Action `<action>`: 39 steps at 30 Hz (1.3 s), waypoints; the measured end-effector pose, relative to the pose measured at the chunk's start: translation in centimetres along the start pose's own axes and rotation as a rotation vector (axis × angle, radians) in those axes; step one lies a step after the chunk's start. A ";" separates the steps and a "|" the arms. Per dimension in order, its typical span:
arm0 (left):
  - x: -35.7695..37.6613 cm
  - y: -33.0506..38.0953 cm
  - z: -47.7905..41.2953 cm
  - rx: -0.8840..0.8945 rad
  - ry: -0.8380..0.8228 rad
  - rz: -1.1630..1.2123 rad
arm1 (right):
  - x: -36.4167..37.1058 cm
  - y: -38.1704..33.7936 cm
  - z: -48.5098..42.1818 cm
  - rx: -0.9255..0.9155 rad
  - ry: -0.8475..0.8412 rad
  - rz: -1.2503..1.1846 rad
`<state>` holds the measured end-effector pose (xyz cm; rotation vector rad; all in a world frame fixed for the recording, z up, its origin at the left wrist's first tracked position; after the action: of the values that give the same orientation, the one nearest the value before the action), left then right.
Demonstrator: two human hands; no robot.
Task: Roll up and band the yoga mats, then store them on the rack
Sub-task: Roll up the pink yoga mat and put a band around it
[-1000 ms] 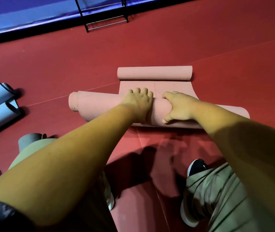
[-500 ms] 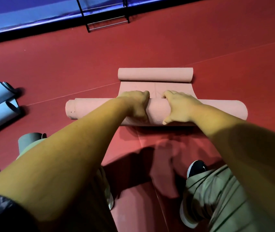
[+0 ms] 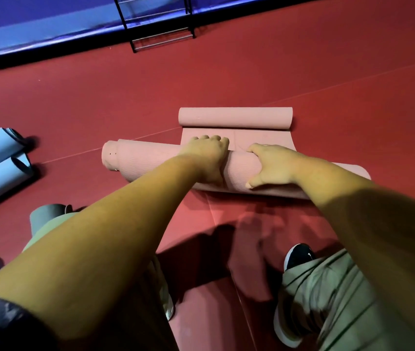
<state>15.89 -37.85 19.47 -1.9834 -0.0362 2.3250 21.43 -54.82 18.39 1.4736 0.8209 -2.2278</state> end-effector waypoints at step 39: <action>-0.8 1.0 1.0 0.042 0.015 -0.203 | -0.2 0.2 -0.7 0.002 0.087 -0.008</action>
<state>14.97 -38.88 20.35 -1.8812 -0.1778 2.1666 22.13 -54.54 18.28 1.5798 0.8531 -2.1840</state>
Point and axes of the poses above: each hand's wrist, its own z-axis away from the middle knuckle, its own x-axis out of the palm, y = z × x, the point moved 4 cm from there along -z, towards the middle knuckle, and after that the axes turned 3 degrees about y, right-handed, at the moved point
